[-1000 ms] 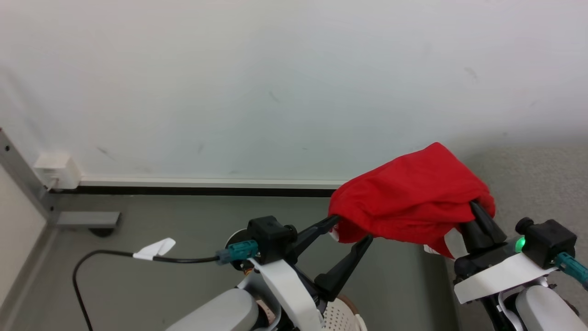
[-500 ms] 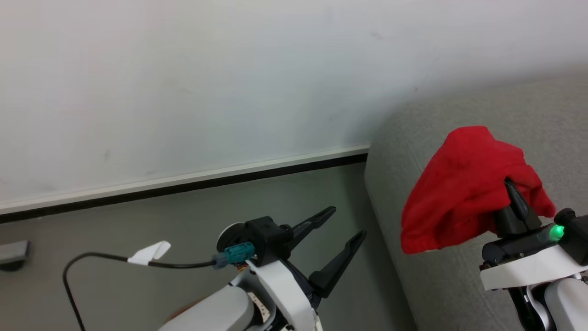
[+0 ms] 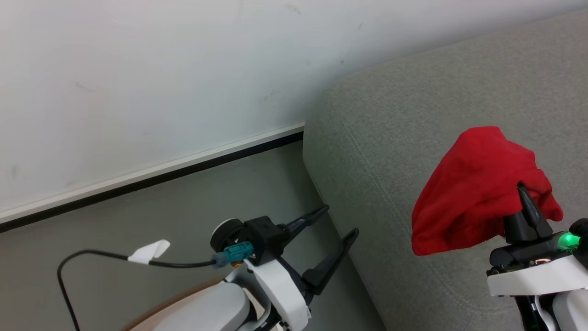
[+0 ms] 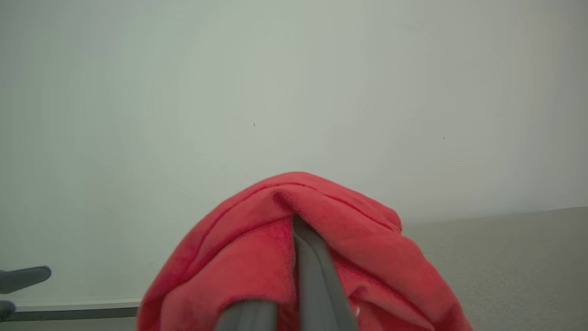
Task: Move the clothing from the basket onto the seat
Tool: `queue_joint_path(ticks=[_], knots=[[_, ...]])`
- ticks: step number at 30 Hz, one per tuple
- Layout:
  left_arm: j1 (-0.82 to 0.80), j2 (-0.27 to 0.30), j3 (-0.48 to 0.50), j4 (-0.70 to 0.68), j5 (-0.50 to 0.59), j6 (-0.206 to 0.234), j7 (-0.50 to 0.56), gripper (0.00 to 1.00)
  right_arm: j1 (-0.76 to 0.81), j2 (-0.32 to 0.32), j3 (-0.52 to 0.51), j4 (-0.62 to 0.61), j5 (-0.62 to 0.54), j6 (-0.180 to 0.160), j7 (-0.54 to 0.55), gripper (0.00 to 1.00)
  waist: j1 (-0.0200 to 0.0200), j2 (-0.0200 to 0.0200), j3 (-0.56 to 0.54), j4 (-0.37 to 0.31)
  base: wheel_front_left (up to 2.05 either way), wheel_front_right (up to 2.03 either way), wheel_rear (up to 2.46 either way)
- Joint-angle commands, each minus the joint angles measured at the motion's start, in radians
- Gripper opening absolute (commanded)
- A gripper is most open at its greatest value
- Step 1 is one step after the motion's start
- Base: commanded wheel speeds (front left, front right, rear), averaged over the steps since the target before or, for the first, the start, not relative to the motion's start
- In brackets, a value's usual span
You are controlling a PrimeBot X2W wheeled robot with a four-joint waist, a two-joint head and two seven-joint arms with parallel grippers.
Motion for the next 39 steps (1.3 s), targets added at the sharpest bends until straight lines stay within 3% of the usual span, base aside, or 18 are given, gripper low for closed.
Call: queue_joint_path(ticks=[1, 9, 15, 28, 35, 39], knots=[[-0.007, 0.002, 0.001, 0.007, 0.014, -0.003, -0.006, 1.0, 0.011, 0.004, -0.006, -0.01, 0.004, -0.002, -0.007, 0.0, -0.0001, 0.0, 0.013, -0.021, 0.0, 0.0, 0.0], [-0.024, -0.006, -0.006, 0.023, 0.019, -0.005, -0.01, 1.0, -0.002, 0.008, -0.037, -0.025, 0.025, -0.002, -0.007, 0.0, -0.0001, 0.0, 0.048, -0.033, 0.0, 0.0, 0.0], [-0.056, 0.009, -0.006, 0.008, 0.032, -0.005, 0.008, 1.0, -0.083, -0.004, -0.058, -0.006, 0.097, -0.002, -0.007, 0.0, -0.0001, 0.0, 0.119, -0.003, 0.0, 0.0, 0.0], [-0.162, 0.074, 0.014, -0.063, 0.071, 0.013, 0.083, 1.0, -0.355, -0.149, -0.175, 0.157, 0.221, -0.002, -0.005, 0.0, -0.0001, 0.0, 0.373, 0.119, 0.0, 0.0, 0.0], [-0.223, 0.089, 0.024, -0.1, 0.087, 0.024, 0.119, 1.0, -0.5, -0.241, -0.182, 0.294, 0.267, -0.002, -0.005, 0.0, -0.0001, 0.0, 0.494, 0.17, 0.0, 0.0, 0.0], [-0.242, 0.083, 0.025, -0.106, 0.093, 0.029, 0.124, 1.0, -0.55, -0.256, -0.179, 0.373, 0.27, -0.002, -0.005, 0.0, -0.0001, 0.0, 0.528, 0.191, 0.0, 0.0, 0.0]])
